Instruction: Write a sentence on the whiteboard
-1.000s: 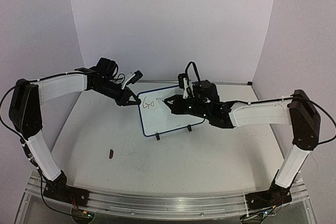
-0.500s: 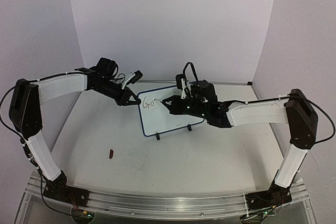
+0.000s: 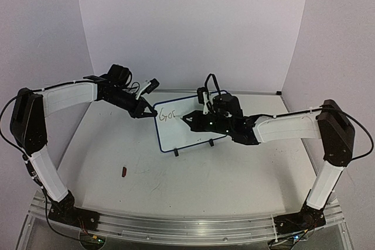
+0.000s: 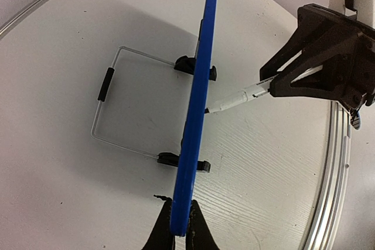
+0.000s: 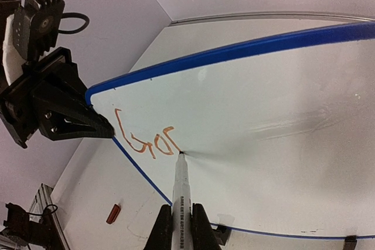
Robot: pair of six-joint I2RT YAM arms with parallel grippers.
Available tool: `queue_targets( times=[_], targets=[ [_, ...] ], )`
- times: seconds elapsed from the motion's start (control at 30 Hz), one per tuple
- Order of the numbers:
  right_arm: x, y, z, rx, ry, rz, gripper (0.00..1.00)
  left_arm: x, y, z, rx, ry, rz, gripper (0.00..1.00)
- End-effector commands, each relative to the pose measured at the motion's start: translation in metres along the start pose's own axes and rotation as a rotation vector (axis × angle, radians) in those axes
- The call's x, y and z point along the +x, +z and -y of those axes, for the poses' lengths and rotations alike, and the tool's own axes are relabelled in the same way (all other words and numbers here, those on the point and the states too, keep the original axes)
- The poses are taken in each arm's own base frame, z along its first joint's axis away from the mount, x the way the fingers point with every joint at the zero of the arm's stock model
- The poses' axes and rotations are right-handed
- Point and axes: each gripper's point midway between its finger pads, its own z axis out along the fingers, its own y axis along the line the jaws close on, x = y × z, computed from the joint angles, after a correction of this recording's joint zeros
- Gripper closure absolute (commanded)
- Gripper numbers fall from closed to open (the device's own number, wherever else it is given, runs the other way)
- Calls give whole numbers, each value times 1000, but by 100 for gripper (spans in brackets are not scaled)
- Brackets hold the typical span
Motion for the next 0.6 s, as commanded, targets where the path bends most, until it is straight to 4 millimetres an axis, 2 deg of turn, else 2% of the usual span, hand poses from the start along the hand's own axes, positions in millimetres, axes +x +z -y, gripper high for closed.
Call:
queue_targets(
  times=[0.0, 0.27, 0.57],
  targets=[
    [-8, -3, 11, 58, 5, 38, 100, 21, 10, -11, -54, 4, -91, 100],
    [-28, -14, 4, 62, -21, 86, 100, 21, 10, -11, -54, 5, -89, 100],
    [-38, -15, -3, 51, -34, 99, 100, 21, 10, -10, -52, 6, -91, 100]
  ],
)
